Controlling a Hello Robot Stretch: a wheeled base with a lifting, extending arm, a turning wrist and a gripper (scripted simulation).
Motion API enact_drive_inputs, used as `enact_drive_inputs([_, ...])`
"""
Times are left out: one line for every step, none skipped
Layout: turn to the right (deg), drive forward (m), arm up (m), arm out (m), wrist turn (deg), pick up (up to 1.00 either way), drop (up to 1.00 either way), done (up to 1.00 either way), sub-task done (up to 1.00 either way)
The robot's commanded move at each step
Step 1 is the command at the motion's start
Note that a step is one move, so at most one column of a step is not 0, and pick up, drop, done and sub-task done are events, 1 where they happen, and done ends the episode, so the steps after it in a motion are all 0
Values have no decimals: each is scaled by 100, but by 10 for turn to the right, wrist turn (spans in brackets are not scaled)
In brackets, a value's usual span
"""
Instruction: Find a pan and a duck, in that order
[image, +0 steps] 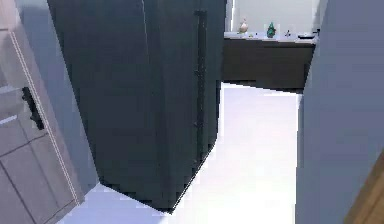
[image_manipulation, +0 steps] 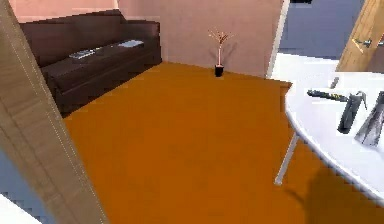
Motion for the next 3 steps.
enact_drive_inputs([0, 80, 0, 0, 0, 0, 0, 0, 0])
enact_drive_inputs([300, 0, 0, 0, 0, 0, 0, 0, 0])
enact_drive_inputs([0, 100, 0, 0, 0, 0, 0, 0, 0])
